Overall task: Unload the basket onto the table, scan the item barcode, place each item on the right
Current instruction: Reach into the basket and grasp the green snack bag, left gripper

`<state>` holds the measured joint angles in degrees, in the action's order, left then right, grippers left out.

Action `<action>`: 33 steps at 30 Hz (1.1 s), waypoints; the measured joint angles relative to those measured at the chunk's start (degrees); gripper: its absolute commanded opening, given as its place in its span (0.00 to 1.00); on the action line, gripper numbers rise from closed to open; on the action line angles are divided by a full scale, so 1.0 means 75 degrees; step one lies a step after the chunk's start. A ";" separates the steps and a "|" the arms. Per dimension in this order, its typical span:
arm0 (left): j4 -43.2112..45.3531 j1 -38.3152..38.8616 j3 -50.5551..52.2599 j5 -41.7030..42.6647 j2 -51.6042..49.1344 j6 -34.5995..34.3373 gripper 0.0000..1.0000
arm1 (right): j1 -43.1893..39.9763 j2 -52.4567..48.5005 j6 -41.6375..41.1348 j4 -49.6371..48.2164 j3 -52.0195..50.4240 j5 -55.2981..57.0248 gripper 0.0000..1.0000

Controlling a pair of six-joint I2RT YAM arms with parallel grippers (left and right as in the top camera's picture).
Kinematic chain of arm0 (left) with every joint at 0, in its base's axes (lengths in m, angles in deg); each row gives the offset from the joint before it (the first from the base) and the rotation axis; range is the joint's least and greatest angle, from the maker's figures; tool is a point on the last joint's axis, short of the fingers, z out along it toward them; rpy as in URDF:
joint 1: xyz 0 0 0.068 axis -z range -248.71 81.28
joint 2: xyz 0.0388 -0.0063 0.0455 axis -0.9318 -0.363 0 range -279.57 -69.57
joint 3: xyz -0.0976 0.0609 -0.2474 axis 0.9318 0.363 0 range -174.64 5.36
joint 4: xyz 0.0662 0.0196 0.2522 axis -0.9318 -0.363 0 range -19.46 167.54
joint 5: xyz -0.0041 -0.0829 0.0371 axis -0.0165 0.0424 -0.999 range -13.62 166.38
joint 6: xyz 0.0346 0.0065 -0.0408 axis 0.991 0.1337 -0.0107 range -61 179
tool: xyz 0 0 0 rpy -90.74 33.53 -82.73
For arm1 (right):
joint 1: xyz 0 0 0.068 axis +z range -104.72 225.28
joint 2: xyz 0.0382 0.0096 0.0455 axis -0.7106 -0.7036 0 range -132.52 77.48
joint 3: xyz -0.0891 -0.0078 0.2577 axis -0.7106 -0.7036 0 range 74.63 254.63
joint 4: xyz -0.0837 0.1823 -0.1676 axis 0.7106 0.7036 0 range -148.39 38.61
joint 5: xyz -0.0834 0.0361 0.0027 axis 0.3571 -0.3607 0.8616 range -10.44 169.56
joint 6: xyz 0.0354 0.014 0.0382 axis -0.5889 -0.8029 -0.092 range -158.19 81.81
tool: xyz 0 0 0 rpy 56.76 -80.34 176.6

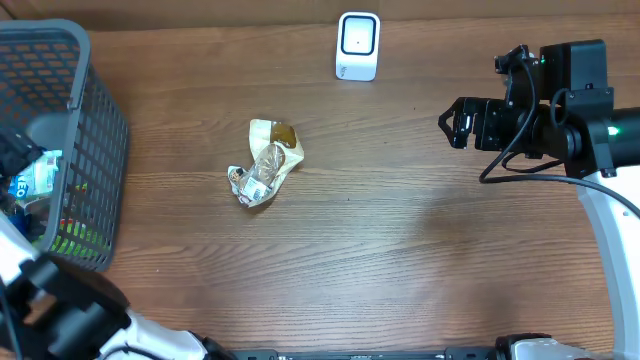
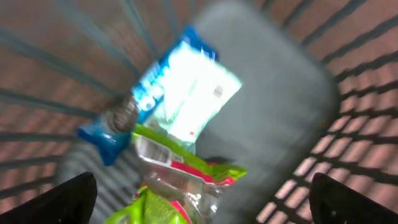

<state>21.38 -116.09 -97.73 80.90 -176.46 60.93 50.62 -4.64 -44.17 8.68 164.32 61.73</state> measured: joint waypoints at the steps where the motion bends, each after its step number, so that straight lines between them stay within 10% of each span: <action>1: -0.0023 0.0006 0.0012 0.0044 -0.0358 0.0082 1.00 | 0.0000 0.0000 0.0000 0.0000 0.0000 0.0000 1.00; 10: -0.0679 0.0006 0.0067 0.0085 -0.2197 0.0344 0.94 | 0.0003 0.0000 0.0000 0.0000 0.0000 -0.0003 1.00; 13: -0.0822 0.0006 0.0032 0.0032 -0.2477 0.0411 0.49 | 0.0003 0.0000 0.0000 -0.0003 0.0000 0.0000 1.00; 14: -0.0857 0.0006 0.0023 0.0015 -0.2524 0.0379 0.19 | 0.0003 0.0000 0.0000 0.0003 0.0000 0.0000 1.00; 16: -0.0941 0.0000 0.0023 -0.0006 -0.2550 0.0338 0.04 | 0.0000 0.0000 0.0000 -0.0003 0.0000 0.0000 1.00; 30: -0.4159 0.0006 -0.4937 0.0580 -0.2833 0.0160 0.04 | 0.0003 0.0000 0.0000 0.0000 0.0000 0.0003 1.00; 33: -0.4733 0.0009 -0.6379 0.0629 -0.2789 0.0128 0.59 | 0.0003 0.0000 0.0000 -0.0006 0.0000 0.0000 1.00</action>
<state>-14.12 -116.02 -145.57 85.62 -197.38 61.90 50.65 -4.64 -44.17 8.64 164.32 61.73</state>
